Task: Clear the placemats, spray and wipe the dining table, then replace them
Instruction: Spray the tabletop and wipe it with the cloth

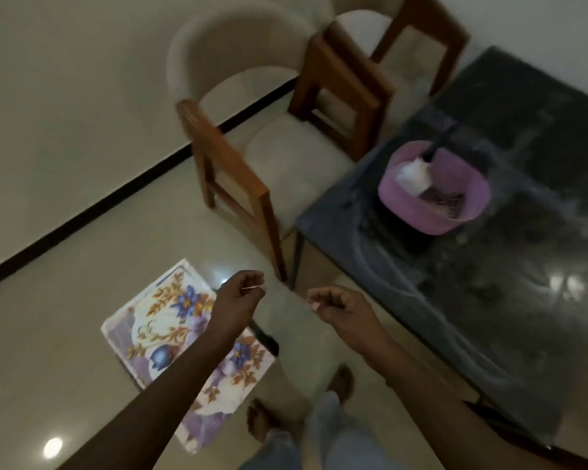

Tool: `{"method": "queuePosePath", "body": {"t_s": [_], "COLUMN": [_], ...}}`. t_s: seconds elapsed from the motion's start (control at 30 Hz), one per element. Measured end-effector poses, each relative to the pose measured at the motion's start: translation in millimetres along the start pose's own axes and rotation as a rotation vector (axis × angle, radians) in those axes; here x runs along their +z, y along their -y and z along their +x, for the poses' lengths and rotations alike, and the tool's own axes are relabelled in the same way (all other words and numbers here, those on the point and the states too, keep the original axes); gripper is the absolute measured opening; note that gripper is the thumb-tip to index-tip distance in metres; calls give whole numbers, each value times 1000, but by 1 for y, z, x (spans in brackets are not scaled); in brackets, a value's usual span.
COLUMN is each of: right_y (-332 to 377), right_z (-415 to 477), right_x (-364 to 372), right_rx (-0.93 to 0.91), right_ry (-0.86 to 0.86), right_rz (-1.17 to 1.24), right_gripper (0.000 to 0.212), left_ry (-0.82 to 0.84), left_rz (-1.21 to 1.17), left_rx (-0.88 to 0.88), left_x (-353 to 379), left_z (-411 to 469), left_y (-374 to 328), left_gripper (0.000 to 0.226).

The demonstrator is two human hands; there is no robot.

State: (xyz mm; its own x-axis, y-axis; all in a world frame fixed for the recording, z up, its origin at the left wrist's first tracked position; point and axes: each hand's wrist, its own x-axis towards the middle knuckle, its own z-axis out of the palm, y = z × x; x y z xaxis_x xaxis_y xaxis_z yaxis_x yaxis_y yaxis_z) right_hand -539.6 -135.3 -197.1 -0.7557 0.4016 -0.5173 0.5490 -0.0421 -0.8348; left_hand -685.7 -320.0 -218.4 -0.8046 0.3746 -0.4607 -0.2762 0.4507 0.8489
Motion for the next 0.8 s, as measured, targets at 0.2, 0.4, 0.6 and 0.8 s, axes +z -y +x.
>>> {"method": "queuePosePath", "body": {"t_s": [0.2, 0.4, 0.6, 0.8], "right_y": [6, 16, 43, 84], "right_z": [-19, -15, 22, 88], "right_x": [-135, -241, -301, -314], "right_rx": [-44, -48, -48, -24], "right_ry": [-254, -373, -468, -359], "right_rz": [13, 43, 2, -433], "right_gripper": [16, 17, 17, 31], "left_ry": [81, 135, 256, 344], "left_rz": [33, 39, 264, 582], "left_rx": [130, 251, 558, 559], "left_x": [92, 182, 235, 262], "left_z": [41, 65, 107, 205], "left_y": [-93, -168, -233, -261], "left_gripper": [26, 34, 64, 104]}}
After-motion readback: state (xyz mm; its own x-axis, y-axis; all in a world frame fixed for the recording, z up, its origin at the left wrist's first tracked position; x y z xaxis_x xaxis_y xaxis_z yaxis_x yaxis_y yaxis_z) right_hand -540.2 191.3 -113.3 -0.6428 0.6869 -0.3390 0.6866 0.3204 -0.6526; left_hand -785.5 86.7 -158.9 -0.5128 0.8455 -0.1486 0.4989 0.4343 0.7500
